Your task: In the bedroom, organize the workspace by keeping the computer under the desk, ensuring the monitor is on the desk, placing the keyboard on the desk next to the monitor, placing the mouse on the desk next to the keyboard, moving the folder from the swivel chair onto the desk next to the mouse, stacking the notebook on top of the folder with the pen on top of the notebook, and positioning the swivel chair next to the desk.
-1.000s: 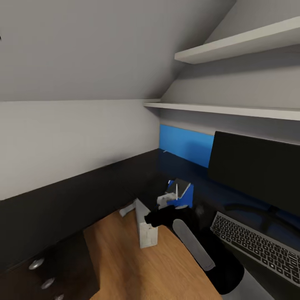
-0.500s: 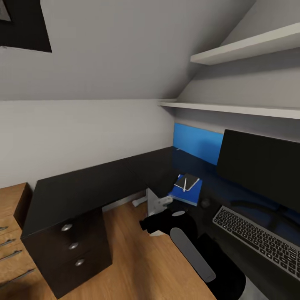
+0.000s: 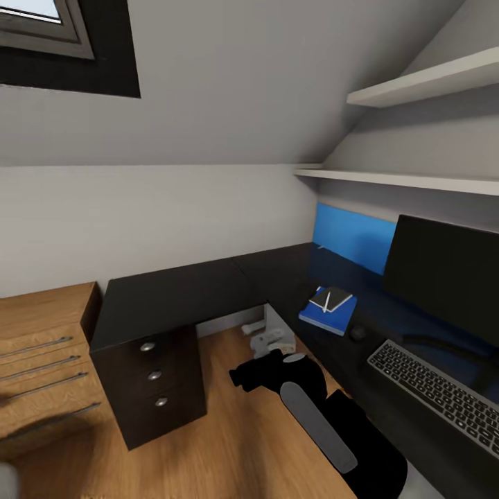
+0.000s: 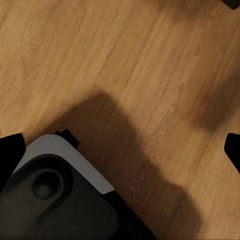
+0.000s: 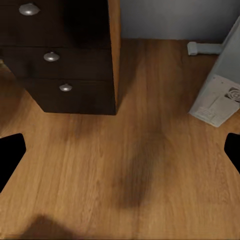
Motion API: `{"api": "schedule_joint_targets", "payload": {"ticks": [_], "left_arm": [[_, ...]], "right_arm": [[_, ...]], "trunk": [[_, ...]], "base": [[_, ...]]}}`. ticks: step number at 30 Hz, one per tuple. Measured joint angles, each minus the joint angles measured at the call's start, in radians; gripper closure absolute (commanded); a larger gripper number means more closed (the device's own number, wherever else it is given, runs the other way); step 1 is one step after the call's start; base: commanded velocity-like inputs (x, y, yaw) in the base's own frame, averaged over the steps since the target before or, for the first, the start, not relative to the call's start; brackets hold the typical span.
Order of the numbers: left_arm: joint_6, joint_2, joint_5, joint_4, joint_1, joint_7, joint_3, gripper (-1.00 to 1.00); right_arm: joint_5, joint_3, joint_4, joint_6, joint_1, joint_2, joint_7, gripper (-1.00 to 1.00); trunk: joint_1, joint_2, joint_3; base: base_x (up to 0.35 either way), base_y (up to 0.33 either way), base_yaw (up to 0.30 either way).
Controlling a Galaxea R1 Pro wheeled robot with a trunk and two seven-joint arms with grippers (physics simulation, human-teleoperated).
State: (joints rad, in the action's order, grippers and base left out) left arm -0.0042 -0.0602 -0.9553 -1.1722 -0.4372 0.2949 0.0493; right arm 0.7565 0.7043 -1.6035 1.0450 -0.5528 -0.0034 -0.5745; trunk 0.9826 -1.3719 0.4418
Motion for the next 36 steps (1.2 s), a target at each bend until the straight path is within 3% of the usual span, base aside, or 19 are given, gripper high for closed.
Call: {"api": "schedule_joint_targets", "payload": {"ticks": [22,30,33,36], "left_arm": [[-0.009,-0.001,0.000,-0.002,0.000,-0.007,0.001,-1.00],[-0.049,0.000,-0.001,-0.049,-0.001,-0.005,0.003,-1.00],[-0.048,0.010,-0.014,-0.107,0.001,0.004,0.003,-1.00],[-0.047,0.011,-0.012,-0.095,0.005,0.002,0.005,-1.00]], "right_arm": [[-0.002,0.014,0.001,0.000,0.000,0.000,-0.003,-1.00],[-0.005,0.021,-0.008,0.000,0.000,-0.001,-0.006,-1.00],[-0.005,0.048,-0.010,0.000,0.004,-0.001,-0.010,-1.00],[-0.007,0.049,-0.010,0.000,0.004,-0.001,-0.009,-1.00]], "trunk": [[0.000,0.000,0.000],[0.000,0.000,0.000],[0.000,0.000,0.000],[0.000,0.000,0.000]], "base": [[-0.004,-0.002,0.278],[0.000,0.000,0.278],[0.000,0.000,0.276],[0.000,0.000,0.275]]}}
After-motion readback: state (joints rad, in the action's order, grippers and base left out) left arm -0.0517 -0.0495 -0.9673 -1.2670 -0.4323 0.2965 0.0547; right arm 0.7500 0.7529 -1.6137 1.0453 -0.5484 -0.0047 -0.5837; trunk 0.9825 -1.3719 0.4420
